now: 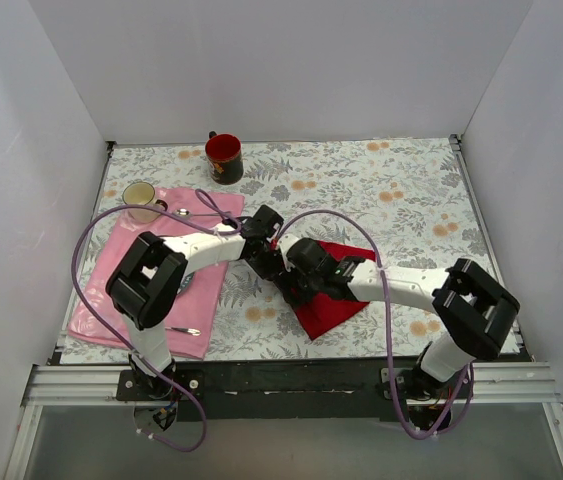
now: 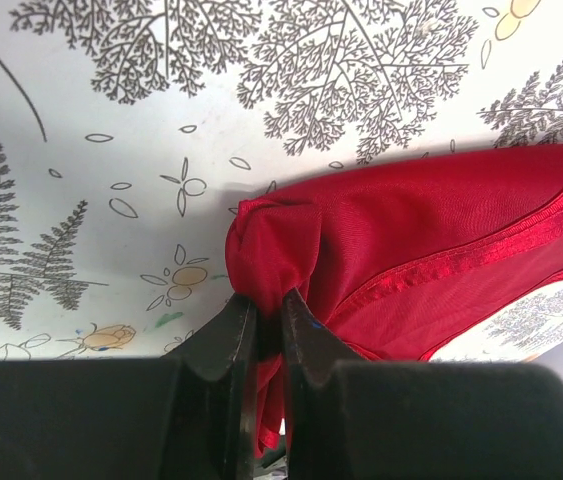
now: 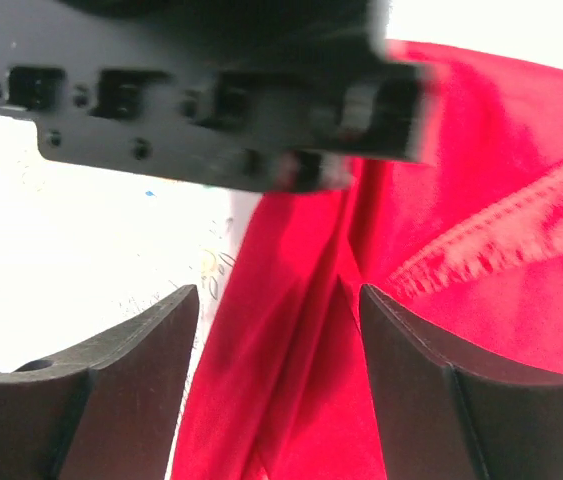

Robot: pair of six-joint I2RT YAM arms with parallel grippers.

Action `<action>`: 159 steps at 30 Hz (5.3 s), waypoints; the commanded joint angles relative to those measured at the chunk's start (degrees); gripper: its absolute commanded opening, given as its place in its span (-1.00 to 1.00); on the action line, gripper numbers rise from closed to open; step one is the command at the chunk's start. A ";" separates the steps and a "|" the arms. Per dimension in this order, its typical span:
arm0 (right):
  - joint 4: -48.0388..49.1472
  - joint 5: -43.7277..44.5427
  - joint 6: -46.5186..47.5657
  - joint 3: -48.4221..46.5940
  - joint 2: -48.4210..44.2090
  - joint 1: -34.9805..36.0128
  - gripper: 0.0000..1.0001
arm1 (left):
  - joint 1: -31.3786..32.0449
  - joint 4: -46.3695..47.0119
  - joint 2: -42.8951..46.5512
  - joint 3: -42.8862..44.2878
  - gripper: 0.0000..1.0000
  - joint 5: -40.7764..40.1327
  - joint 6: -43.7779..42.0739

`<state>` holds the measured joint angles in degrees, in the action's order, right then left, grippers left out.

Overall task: Fold the napkin, place the utensils inside, and roll it up
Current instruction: Roll the napkin with the utensil

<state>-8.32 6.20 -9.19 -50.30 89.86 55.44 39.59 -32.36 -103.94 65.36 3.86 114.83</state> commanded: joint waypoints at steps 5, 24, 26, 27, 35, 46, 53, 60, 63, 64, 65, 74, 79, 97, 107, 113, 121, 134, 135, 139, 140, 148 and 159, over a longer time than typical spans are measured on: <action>9.37 7.77 0.40 0.29 4.96 3.62 0.18 | 0.22 -1.13 4.36 -1.81 -1.00 2.47 21.93; 21.57 1.65 -6.18 12.41 3.57 2.84 -0.97 | -0.22 1.42 8.75 -5.77 -0.87 0.89 19.57; 24.48 -3.01 -6.54 15.57 2.43 0.65 -0.97 | -0.57 2.20 10.76 -6.38 -0.58 -0.86 15.18; 26.23 -7.82 -7.24 16.46 2.25 -1.89 -0.97 | -0.92 3.08 11.91 -6.74 -0.20 -1.91 13.16; 30.29 -39.74 -9.09 14.54 9.97 -17.20 -0.97 | -2.94 10.38 24.04 -11.22 0.71 -8.43 -3.98; 35.39 -59.28 -19.54 10.23 22.36 -26.61 -0.97 | -5.58 35.85 17.90 -19.57 -0.10 21.26 -14.37; 28.19 -57.79 -18.85 6.46 22.90 -27.31 -0.97 | -5.58 48.00 12.10 -21.77 -0.53 26.03 -14.54; 25.20 -57.26 -18.85 4.52 21.76 -27.40 -0.87 | -5.84 48.00 9.46 -22.38 -0.62 23.57 -15.77; 23.61 -56.91 -18.59 3.90 20.97 -27.40 -0.85 | -5.93 47.65 7.97 -22.38 -0.67 23.04 -16.30; 23.00 -56.82 -18.41 3.29 20.62 -27.40 -0.84 | -6.02 47.83 7.53 -22.73 -0.67 22.43 -16.56; 21.60 -56.56 -17.97 2.93 20.35 -27.49 -0.84 | -6.11 47.74 7.18 -22.91 -0.68 22.07 -16.82; 12.02 -53.05 -12.44 -1.45 17.89 -27.49 -0.49 | -6.72 45.90 3.31 -23.53 -0.74 18.65 -19.46; 0.00 -47.25 -4.44 -5.15 14.38 -27.32 -0.03 | -6.99 46.16 1.90 -24.14 -0.76 18.47 -20.17; -7.51 -25.27 2.78 7.13 -1.62 -22.48 -0.02 | -7.69 45.10 2.16 -23.97 -0.79 18.99 -21.22; -13.21 -10.16 4.09 2.77 -7.06 -16.95 -0.17 | -7.87 44.58 1.99 -23.09 -0.80 20.13 -21.75; -12.26 -6.56 8.04 -1.81 -9.27 -10.01 0.36 | -7.87 44.14 0.67 -22.30 -0.81 21.37 -21.40; -8.65 6.36 13.67 -5.15 -2.86 1.32 0.50 | -8.30 39.31 -0.91 -19.40 -0.89 22.68 -21.05; -2.68 18.59 18.42 -2.52 5.84 6.08 0.26 | -9.27 37.99 -1.97 -18.69 -0.92 24.97 -21.48; -2.23 18.50 18.51 -1.91 6.11 6.17 0.18 | -9.36 37.90 -1.88 -18.61 -0.91 25.06 -21.66; -1.53 16.66 17.19 -0.68 7.95 5.39 -0.10 | -9.71 37.19 -1.79 -17.82 -0.92 25.94 -23.41; -0.66 14.83 16.14 -0.24 8.04 4.95 -0.13 | -9.80 36.58 -1.79 -17.55 -0.92 25.94 -23.85; -0.29 0.69 9.64 0.57 7.69 -0.06 -0.74 | -10.50 33.33 -1.27 -13.35 -0.86 27.87 -28.15; 4.26 -23.58 -4.07 2.40 8.57 -8.05 -0.97 | -12.00 18.22 8.21 1.69 -0.05 16.29 -34.93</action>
<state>-2.76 -2.92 -5.15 -50.89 95.72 49.47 28.42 -7.77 -103.26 61.78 26.57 83.31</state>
